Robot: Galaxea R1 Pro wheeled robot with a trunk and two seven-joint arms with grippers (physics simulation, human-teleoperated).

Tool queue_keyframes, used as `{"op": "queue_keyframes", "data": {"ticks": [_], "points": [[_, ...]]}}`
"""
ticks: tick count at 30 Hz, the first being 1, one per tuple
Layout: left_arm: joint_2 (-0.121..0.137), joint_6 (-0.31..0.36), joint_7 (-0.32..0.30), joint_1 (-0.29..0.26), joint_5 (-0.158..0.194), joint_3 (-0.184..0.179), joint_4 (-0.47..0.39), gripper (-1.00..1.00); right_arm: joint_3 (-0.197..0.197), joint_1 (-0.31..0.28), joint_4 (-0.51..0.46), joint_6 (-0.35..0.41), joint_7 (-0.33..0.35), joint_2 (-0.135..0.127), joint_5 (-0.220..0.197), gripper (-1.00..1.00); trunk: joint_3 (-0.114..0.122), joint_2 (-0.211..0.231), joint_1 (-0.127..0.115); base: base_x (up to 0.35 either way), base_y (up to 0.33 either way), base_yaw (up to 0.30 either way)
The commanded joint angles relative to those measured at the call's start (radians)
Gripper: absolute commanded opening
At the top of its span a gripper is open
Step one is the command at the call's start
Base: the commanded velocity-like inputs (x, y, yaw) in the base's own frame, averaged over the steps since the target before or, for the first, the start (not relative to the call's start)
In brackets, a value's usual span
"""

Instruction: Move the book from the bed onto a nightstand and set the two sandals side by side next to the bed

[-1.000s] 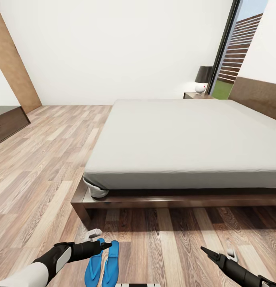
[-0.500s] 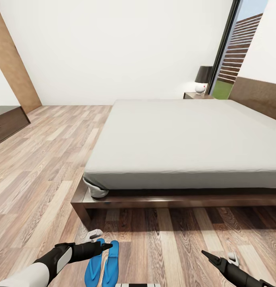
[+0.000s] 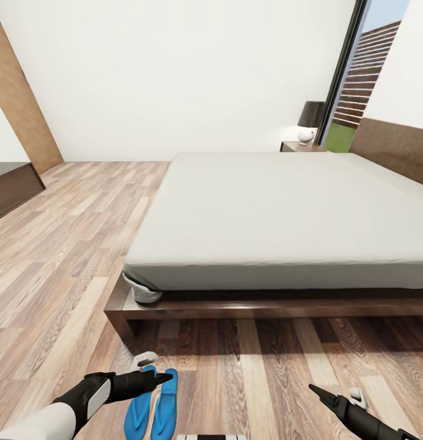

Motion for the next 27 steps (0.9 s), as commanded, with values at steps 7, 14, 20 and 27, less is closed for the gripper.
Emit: {"op": "queue_keyframes", "data": {"ticks": [7, 14, 20, 27], "points": [[0.001, 0.007, -0.001, 0.0, 0.011, -0.008, -0.001, 1.0, 0.008, -0.001, 0.003, 0.01, 0.005, 0.001, -0.011, 1.0, -0.001, 0.0, 0.0, 0.0, -0.095, 0.0], [0.002, 0.007, -0.001, 0.0, 0.012, -0.008, -0.001, 1.0, 0.01, -0.001, 0.003, 0.01, 0.005, 0.003, -0.011, 1.0, -0.001, 0.0, 0.0, 0.0, -0.121, 0.0], [0.002, 0.007, 0.0, 0.0, 0.012, -0.008, -0.001, 1.0, 0.009, -0.001, 0.003, 0.01, 0.004, 0.008, -0.011, 1.0, -0.001, 0.0, 0.0, 0.0, -0.136, 0.0], [0.002, 0.007, 0.001, 0.0, 0.012, -0.008, -0.001, 1.0, 0.009, -0.001, 0.003, 0.009, 0.004, 0.013, -0.011, 1.0, -0.001, 0.0, 0.0, 0.0, -0.138, 0.0]]}}
